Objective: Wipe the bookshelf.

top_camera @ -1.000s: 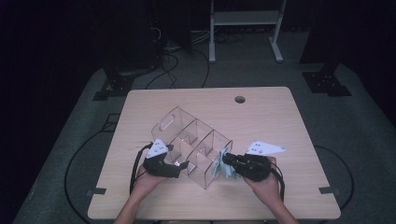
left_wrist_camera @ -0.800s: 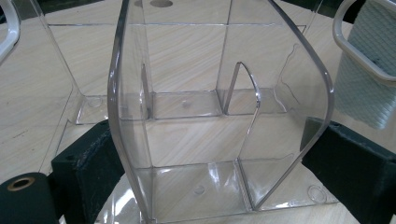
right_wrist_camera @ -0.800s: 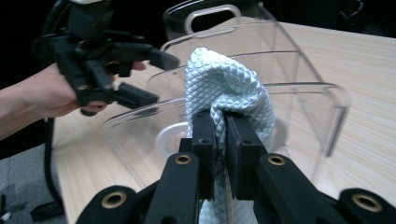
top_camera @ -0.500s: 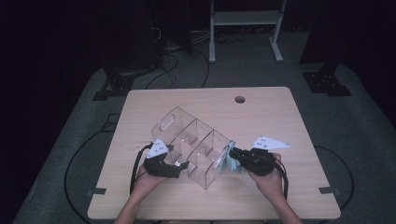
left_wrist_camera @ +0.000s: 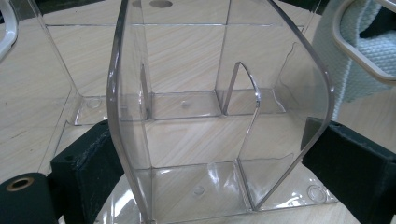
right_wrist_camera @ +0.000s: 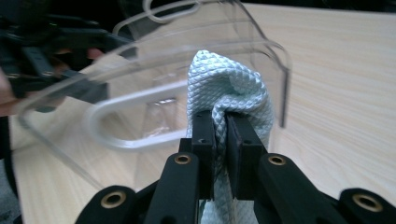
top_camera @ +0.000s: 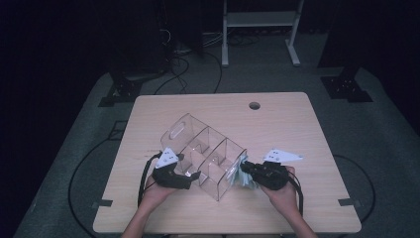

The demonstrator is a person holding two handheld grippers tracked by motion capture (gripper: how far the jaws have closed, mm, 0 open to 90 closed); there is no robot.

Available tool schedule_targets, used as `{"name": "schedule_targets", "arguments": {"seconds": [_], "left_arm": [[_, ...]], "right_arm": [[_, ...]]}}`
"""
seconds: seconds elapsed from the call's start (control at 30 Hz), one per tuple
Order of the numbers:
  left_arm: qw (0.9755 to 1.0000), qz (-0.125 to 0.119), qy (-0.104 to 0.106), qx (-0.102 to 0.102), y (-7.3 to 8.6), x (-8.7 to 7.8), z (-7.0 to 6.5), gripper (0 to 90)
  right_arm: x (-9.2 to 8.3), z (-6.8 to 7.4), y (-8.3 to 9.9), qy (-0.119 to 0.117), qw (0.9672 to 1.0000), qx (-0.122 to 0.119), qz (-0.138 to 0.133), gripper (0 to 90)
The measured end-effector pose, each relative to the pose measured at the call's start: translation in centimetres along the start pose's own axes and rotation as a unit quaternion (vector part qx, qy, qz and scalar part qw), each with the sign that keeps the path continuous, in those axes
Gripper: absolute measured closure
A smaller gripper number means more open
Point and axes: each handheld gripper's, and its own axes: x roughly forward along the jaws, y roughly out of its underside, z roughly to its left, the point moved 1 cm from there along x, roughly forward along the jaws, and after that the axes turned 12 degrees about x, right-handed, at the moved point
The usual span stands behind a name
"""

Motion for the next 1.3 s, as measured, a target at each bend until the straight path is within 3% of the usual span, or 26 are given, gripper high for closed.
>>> {"name": "schedule_targets", "arguments": {"seconds": [0.07, 0.17, 0.23, 0.3, 0.4, 0.5, 0.57, 0.67, 0.8, 0.87, 0.97, 1.03, 1.2, 1.3], "left_arm": [[1.0, 0.0, -0.001, -0.001, 0.0, 0.0, 0.0, 7.0], [1.0, 0.002, -0.002, -0.001, 0.0, 0.0, 0.0, 7.0], [1.0, 0.001, -0.002, -0.001, 0.0, 0.0, 0.0, 6.9], [1.0, 0.001, -0.002, -0.002, 0.0, 0.0, 0.0, 6.9], [1.0, 0.002, -0.003, -0.002, 0.0, 0.0, -0.1, 6.9], [1.0, 0.002, -0.002, -0.002, -0.1, 0.1, -0.1, 6.9], [1.0, 0.0, -0.002, -0.003, 0.0, 0.2, -0.1, 6.9], [1.0, 0.0, -0.002, -0.003, 0.0, 0.1, -0.1, 6.8], [1.0, 0.001, -0.002, -0.004, 0.0, 0.0, 0.0, 6.7], [1.0, 0.002, -0.003, -0.003, 0.0, 0.0, -0.1, 6.8], [1.0, 0.002, -0.003, -0.004, 0.0, 0.1, -0.1, 6.8], [1.0, 0.001, -0.004, -0.003, 0.0, 0.2, -0.1, 6.7], [1.0, 0.001, -0.001, -0.005, 0.0, 0.2, -0.1, 6.6], [1.0, 0.002, -0.003, -0.005, 0.0, 0.2, -0.1, 6.6]], "right_arm": [[0.1, 0.1, 0.2, -0.001, 1.0, -0.005, 0.002, 82.2], [0.3, -0.3, 0.3, -0.01, 0.9999, 0.009, 0.007, 82.4], [0.3, 0.1, 0.4, -0.026, 0.9994, 0.017, 0.013, 82.7], [0.5, 1.2, 0.8, -0.049, 0.9985, 0.006, 0.022, 82.7], [0.5, 1.3, 0.7, -0.046, 0.9986, -0.008, 0.024, 82.7], [0.4, 0.1, 0.3, -0.027, 0.9996, 0.005, 0.009, 82.7], [0.3, -0.3, 0.1, -0.026, 0.9995, 0.017, 0.006, 82.7], [0.5, 0.5, 0.4, -0.027, 0.9996, 0.007, 0.01, 82.7], [0.7, 2.1, 1.1, -0.064, 0.9975, -0.008, 0.03, 82.7], [0.6, 1.9, 0.9, -0.062, 0.9975, -0.016, 0.029, 82.7], [0.5, 0.5, 0.3, -0.03, 0.9995, -0.002, 0.011, 82.6], [0.5, -0.2, 0.2, -0.026, 0.9995, 0.017, 0.006, 82.5], [0.6, 0.4, 0.5, -0.018, 0.9998, -0.004, 0.007, 82.6], [0.3, -0.9, 0.3, -0.009, 0.9997, 0.021, -0.005, 82.6]]}}
